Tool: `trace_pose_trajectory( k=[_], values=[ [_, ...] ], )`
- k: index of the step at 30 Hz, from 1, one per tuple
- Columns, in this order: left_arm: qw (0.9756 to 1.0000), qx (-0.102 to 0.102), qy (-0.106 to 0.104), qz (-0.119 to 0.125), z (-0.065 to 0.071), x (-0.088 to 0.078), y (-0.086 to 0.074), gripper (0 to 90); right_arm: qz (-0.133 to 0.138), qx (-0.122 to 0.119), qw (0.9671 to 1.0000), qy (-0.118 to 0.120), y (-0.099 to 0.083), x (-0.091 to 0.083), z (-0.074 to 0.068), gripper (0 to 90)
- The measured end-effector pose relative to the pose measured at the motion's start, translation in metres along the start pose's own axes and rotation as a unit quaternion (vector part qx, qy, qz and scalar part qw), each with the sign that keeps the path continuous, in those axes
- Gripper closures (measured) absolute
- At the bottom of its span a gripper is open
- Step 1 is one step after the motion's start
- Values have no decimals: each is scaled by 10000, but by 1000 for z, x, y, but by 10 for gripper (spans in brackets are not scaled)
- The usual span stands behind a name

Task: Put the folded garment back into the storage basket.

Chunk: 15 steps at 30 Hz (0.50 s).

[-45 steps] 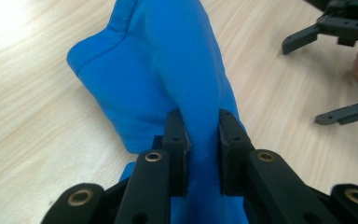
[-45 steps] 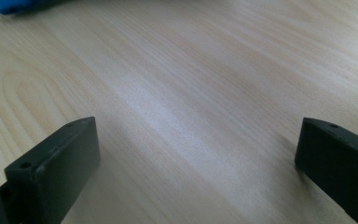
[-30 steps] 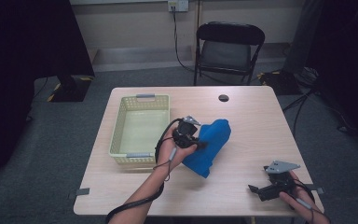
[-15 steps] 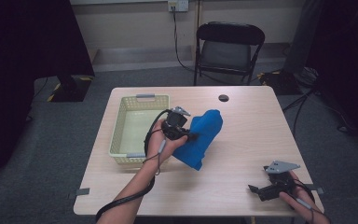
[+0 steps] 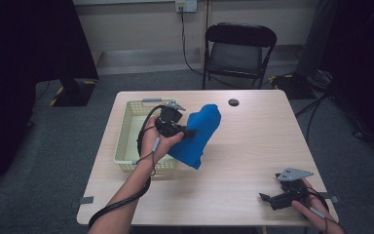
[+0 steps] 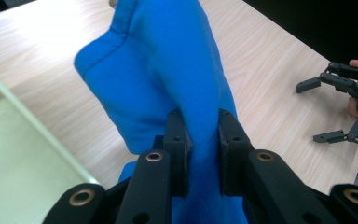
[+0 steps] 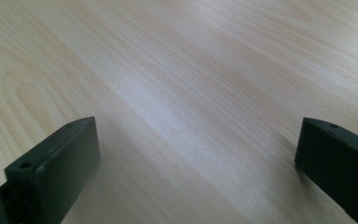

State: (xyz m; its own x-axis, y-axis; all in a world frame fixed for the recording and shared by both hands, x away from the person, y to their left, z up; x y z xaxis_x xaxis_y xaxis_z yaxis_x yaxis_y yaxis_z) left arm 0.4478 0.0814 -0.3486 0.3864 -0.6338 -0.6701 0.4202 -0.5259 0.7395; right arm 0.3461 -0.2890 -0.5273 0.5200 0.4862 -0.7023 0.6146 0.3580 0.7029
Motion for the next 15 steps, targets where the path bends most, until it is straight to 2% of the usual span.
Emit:
trace_pose_trajectory(
  k=[15],
  values=[
    [9995,-140,261,73,-20,-27,-4,773,-2,2,10000,-1,0,0,0,0]
  ],
)
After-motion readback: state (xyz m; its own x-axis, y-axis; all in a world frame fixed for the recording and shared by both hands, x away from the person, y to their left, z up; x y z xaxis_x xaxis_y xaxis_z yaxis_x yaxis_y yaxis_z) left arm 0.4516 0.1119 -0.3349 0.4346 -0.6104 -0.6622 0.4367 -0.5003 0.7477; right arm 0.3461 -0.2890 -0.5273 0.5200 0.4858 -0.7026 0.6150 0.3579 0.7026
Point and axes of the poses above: each handheld gripper's, and its own axes: x roughly forward along the jaws, y roughly out of its top, z roughly to its right, the point moved 3 cm from there along x, roughly forward along the jaws, and after that the axes turned 10 degrees about x, right-handed, at the moved point
